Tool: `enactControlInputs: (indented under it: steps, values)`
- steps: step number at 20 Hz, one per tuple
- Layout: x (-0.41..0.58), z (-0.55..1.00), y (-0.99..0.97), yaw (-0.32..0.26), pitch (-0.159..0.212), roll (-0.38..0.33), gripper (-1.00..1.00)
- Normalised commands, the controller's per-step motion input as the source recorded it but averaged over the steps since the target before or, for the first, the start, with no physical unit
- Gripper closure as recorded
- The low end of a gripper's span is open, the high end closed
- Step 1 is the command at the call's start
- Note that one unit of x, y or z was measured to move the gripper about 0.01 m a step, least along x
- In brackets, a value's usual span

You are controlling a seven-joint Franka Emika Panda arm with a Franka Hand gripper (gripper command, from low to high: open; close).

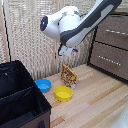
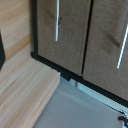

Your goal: Locate and clasp the grip of the topmost drawer. Steadily and circumspectly yank the drawer open. Discover and seize the nutrition bar using your clamp. Deposit the nutrition bar in the accessible drawer. Unclench the nutrition bar.

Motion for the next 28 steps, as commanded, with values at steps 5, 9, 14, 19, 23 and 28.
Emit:
enactControlInputs:
  steps: [5,9,14,19,23,28]
  values:
    - [-0.059,0.09,-0.42,0.097,-0.126,-0.193,-1.00]
    - [-0.059,0.11,-0.45,0.090,-0.129,-0.182,-1.00]
    - [-0.081,0.19,-0.51,0.086,-0.123,-0.150,-1.00]
    - [-0.085,0.23,-0.54,0.087,-0.127,-0.136,-1.00]
    - [-0.041,0.19,-0.54,0.092,-0.102,-0.126,-1.00]
    - [0.000,0.14,-0.60,0.098,-0.023,-0.101,-1.00]
